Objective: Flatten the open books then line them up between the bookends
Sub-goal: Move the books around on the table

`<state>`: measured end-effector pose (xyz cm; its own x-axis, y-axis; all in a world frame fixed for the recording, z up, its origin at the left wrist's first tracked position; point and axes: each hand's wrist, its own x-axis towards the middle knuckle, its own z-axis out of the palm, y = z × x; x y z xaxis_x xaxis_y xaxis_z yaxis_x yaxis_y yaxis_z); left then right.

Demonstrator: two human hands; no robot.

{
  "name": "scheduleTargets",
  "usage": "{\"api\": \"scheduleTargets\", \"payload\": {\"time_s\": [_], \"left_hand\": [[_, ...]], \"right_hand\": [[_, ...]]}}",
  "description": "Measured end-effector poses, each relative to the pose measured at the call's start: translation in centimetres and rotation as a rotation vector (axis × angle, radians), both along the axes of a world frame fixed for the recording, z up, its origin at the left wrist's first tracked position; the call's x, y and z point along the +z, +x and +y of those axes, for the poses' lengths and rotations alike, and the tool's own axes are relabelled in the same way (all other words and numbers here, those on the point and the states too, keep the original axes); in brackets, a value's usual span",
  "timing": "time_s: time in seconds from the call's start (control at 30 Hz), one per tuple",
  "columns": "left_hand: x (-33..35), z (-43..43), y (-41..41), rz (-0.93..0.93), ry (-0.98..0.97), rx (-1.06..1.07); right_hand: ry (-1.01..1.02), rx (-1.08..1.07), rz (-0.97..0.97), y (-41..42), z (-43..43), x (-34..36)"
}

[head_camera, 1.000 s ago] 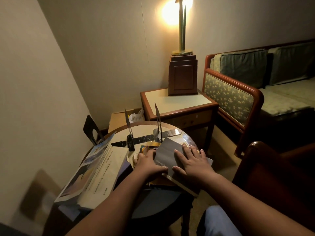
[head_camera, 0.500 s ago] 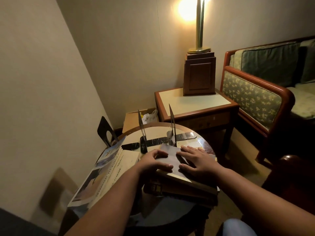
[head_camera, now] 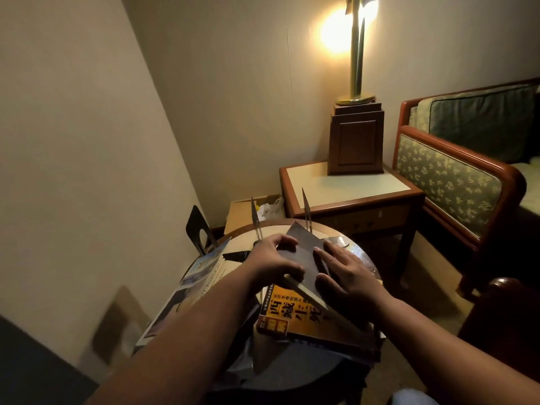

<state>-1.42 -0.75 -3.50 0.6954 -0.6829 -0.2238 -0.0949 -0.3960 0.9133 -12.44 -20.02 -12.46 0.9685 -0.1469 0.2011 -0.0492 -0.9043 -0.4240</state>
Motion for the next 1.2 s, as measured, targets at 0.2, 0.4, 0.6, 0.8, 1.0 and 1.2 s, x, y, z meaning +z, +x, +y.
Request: {"api": "scheduleTargets", "payload": {"time_s": [0.2,0.4,0.6,0.8,1.0,1.2], "left_hand": [[7.6,1.9,2.6,-0.504,0.113,0.008],[14.3,6.0,6.4,-0.631,0.046,0.199],[17.1,9.3,10.9,-0.696,0.083,0.377],[14.5,10.3,13.9,-0.709,0.271,0.472],[9.0,10.1,17.7,-0.768,0.401,0.422],[3.2,9.0,21.0,-0.888,0.612,0.377]], "right_hand": [[-0.069,-0.029,0.033,-0.6,2.1,-1.7],[-0.251,0.094,0.306,-0.3,3.3,-3.2],[-0.305,0.117,0.36,0.2,3.4,-1.6],[-0.27,0.051,0.305,1.1,2.2,-3.7],[-0.293,0.061,0.321,2.4,0.9,-5.0],[-0.304,0.09,0.349,2.9,0.6,-5.2]]}}
